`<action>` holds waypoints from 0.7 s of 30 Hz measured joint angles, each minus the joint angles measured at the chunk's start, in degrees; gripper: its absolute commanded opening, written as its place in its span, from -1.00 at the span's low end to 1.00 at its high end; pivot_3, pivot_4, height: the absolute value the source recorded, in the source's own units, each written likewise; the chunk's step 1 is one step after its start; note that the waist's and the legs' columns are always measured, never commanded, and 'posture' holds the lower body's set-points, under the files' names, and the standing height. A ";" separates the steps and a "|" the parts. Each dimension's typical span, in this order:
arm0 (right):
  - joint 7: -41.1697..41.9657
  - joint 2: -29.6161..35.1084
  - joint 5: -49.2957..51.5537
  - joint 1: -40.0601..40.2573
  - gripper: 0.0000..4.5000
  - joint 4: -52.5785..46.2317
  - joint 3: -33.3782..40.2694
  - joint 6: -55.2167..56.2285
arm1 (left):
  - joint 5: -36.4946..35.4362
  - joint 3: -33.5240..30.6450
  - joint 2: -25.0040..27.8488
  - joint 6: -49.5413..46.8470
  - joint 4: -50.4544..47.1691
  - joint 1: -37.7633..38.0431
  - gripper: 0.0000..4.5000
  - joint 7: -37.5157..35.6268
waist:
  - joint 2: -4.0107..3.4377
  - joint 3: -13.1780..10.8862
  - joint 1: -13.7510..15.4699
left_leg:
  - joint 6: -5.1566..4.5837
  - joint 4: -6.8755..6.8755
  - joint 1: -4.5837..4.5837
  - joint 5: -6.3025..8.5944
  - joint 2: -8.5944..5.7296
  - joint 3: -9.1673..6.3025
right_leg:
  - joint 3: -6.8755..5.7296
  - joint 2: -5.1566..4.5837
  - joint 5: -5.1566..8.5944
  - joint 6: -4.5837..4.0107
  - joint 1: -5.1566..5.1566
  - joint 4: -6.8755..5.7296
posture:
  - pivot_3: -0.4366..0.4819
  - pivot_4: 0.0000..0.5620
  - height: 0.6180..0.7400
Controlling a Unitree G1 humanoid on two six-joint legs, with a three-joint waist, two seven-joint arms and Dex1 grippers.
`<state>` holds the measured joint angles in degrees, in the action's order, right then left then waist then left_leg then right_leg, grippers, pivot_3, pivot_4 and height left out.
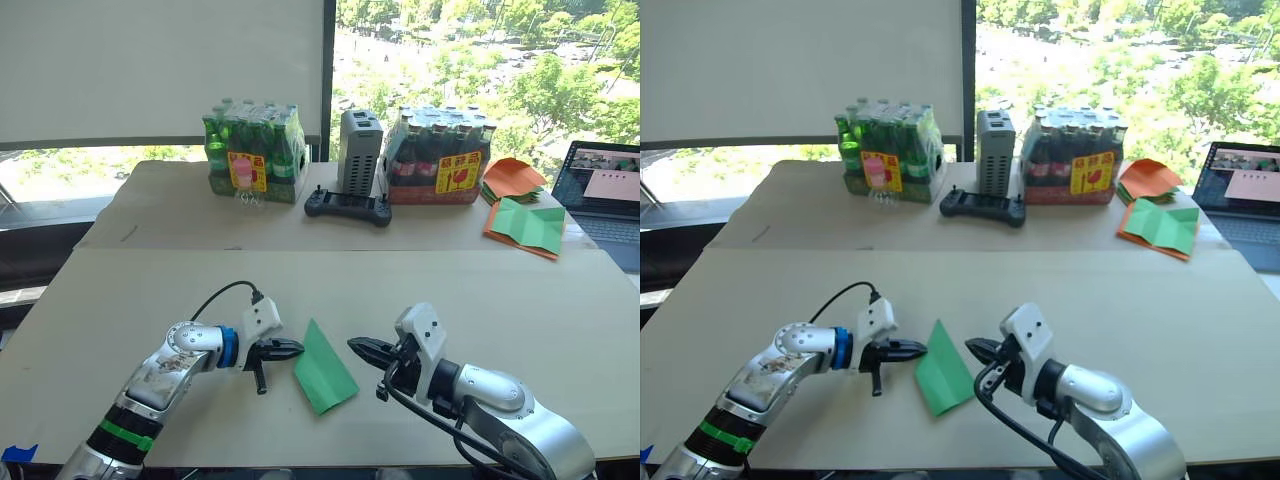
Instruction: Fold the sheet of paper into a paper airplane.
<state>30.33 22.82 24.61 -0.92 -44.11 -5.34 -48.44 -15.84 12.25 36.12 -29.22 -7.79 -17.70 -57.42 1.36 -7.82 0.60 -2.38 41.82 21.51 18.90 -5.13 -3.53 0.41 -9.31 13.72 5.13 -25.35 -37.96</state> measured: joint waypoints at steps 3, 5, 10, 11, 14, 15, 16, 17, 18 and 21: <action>0.24 0.59 0.39 0.18 -1.00 0.27 -0.22 1.19 | -1.13 -2.44 2.35 -0.24 -0.16 -0.84 -0.73 -1.31 | 0.01 0.00 -0.09 | 0.08 0.03 0.44 -0.05 -0.04 0.00 | 0.02 -0.02 -0.01 -0.01 -0.48 -0.04 | -0.05 -0.47 -0.02; 0.55 1.36 0.38 0.61 -1.00 0.88 -0.35 2.02 | -1.18 -3.40 4.78 1.45 0.24 -1.82 -0.47 -3.24 | 0.01 0.00 -0.14 | 0.15 0.07 0.72 -0.09 -0.06 0.01 | 0.01 -0.02 -0.03 -0.03 -0.78 -0.10 | -0.05 -0.47 -0.02; 0.85 2.09 0.43 1.34 -1.00 2.17 -0.20 3.45 | 6.81 -1.00 8.67 21.18 8.02 -5.55 0.31 -7.92 | 0.00 -0.01 0.01 | 0.20 0.07 0.76 -0.13 -0.05 0.02 | 0.00 -0.03 -0.07 -0.11 -0.77 -0.05 | -0.05 -0.47 -0.02; 0.92 2.12 0.50 1.26 -1.00 2.47 -0.16 3.55 | 7.53 -0.67 7.86 26.42 11.00 -6.89 0.45 -9.20 | 0.00 -0.01 0.14 | 0.19 0.12 0.80 -0.14 -0.06 0.02 | -0.03 -0.04 -0.09 -0.12 -0.77 -0.04 | -0.05 -0.47 -0.02; 1.13 2.49 0.84 1.12 -1.00 3.35 -0.13 4.40 | 7.84 0.23 5.36 38.16 17.28 -9.95 0.58 -13.10 | 0.01 -0.01 0.12 | 0.17 0.20 0.86 -0.13 -0.06 0.02 | -0.05 -0.05 -0.09 -0.11 -0.79 -0.06 | -0.05 -0.47 -0.02; 1.19 2.84 0.83 1.06 -1.00 3.63 -0.10 4.64 | 8.05 0.65 4.46 41.93 19.62 -11.33 0.58 -14.35 | 0.01 -0.01 0.11 | 0.17 0.21 0.87 -0.13 -0.07 0.02 | -0.05 -0.05 -0.09 -0.11 -0.80 -0.08 | -0.05 -0.47 -0.02; 1.21 3.14 0.82 0.83 -1.00 4.06 -0.08 4.75 | 8.33 1.18 3.40 45.92 22.35 -13.13 0.58 -15.66 | 0.02 -0.02 0.12 | 0.17 0.23 0.89 -0.13 -0.06 0.02 | -0.08 -0.04 -0.09 -0.11 -0.80 -0.08 | -0.05 -0.47 -0.02; 1.19 3.36 0.82 0.40 -1.00 4.45 -0.06 4.84 | 8.98 1.89 2.28 50.44 25.18 -14.98 0.58 -16.99 | 0.02 -0.02 0.08 | 0.17 0.25 0.90 -0.13 -0.07 0.02 | -0.09 -0.05 -0.10 -0.12 -0.81 -0.08 | -0.05 -0.47 -0.02; 1.19 3.38 0.83 0.03 -1.00 4.59 -0.10 4.86 | 9.14 2.34 1.71 52.74 26.59 -15.80 0.58 -17.70 | 0.02 -0.02 0.06 | 0.17 0.25 0.92 -0.13 -0.07 0.02 | -0.09 -0.05 -0.10 -0.12 -0.81 -0.09 | -0.05 -0.47 -0.02; 0.85 3.54 0.82 -0.48 -1.00 4.80 -0.01 4.95 | 9.96 4.82 -0.11 61.25 32.86 -18.64 0.58 -21.73 | 0.03 -0.01 -0.36 | 0.14 0.28 0.95 -0.11 -0.06 0.02 | -0.09 -0.04 -0.10 -0.11 -0.84 -0.11 | -0.05 -0.47 -0.02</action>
<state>31.18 26.36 25.43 -1.40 -39.31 -5.36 -43.49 -5.88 17.07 36.01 32.03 25.06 -36.34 -79.15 1.39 -7.83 0.24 -2.24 42.10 22.46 18.79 -5.19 -3.51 0.32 -9.35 13.63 5.02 -26.19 -38.07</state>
